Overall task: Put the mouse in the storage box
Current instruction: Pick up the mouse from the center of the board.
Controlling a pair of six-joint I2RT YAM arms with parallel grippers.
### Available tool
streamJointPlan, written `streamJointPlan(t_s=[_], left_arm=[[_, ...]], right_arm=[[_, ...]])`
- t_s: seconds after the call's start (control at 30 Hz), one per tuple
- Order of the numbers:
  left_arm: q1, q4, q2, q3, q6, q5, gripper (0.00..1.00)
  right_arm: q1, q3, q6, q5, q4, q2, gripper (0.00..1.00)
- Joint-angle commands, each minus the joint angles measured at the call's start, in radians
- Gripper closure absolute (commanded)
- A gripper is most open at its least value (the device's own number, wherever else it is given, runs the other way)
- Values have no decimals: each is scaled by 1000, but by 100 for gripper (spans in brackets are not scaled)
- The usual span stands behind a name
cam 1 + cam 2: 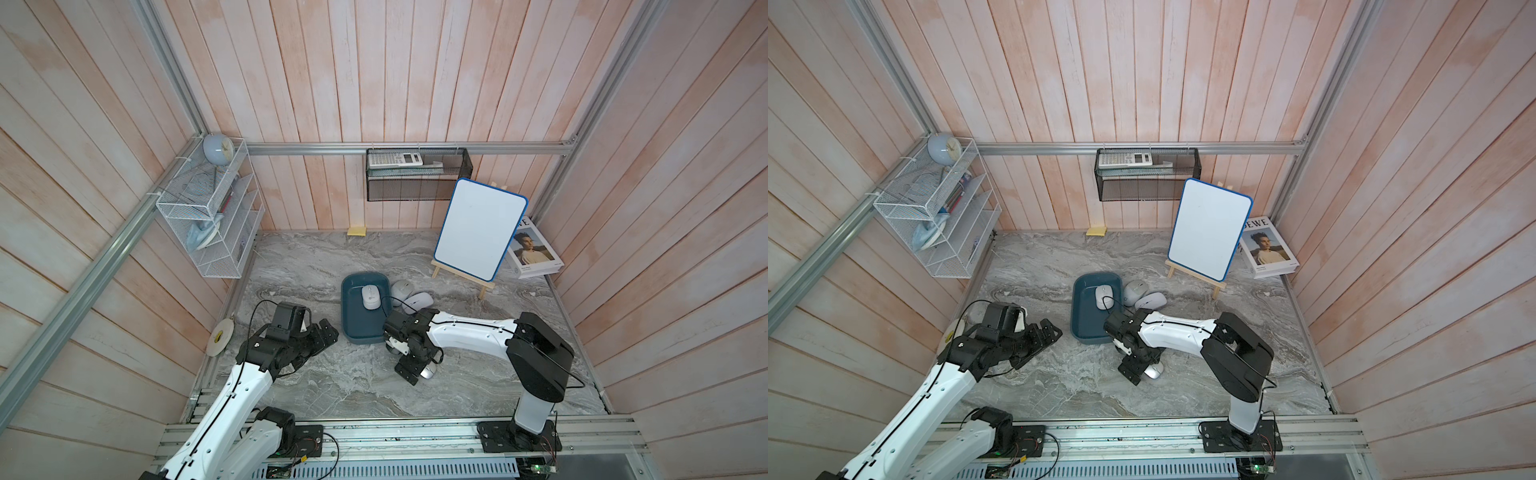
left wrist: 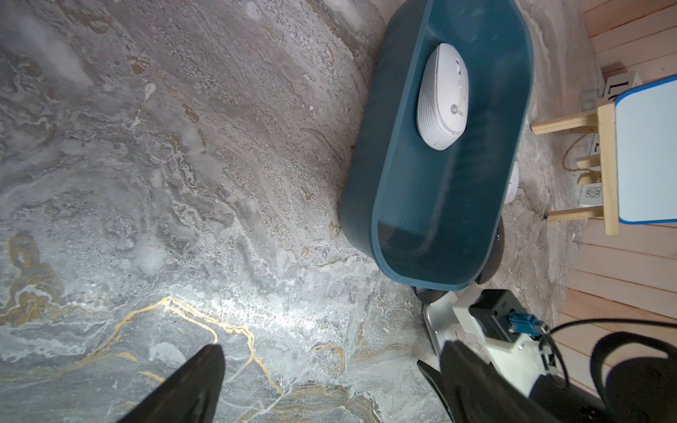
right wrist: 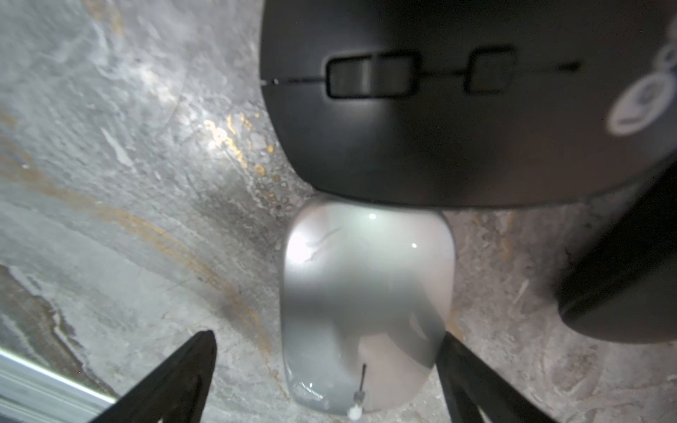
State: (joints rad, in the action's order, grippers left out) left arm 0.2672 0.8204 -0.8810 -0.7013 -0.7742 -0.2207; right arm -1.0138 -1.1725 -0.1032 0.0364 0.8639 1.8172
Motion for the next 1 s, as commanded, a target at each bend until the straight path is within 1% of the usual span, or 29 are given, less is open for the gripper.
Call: streamJointPlan(t_s=[0.0, 0.13, 0.33, 0.5, 0.6, 0.73, 0.97], left_arm=[[-6, 0, 2, -20, 19, 12, 2], [-6, -4, 7, -12, 16, 14, 2], [-5, -8, 5, -9, 15, 12, 2], [-6, -4, 7, -6, 16, 14, 2], [-6, -4, 5, -6, 15, 14, 2], [-6, -4, 5, -8, 15, 15, 2], [-6, -3, 1, -8, 13, 20, 2]], right_arm=[[-3, -18, -2, 40, 25, 31, 6], [-3, -16, -10, 47, 24, 40, 12], [-3, -12, -18, 50, 21, 44, 28], [0, -11, -29, 55, 18, 34, 37], [1, -7, -33, 44, 10, 21, 45], [2, -4, -42, 40, 20, 5, 48], [2, 26, -78, 11, 34, -71, 49]])
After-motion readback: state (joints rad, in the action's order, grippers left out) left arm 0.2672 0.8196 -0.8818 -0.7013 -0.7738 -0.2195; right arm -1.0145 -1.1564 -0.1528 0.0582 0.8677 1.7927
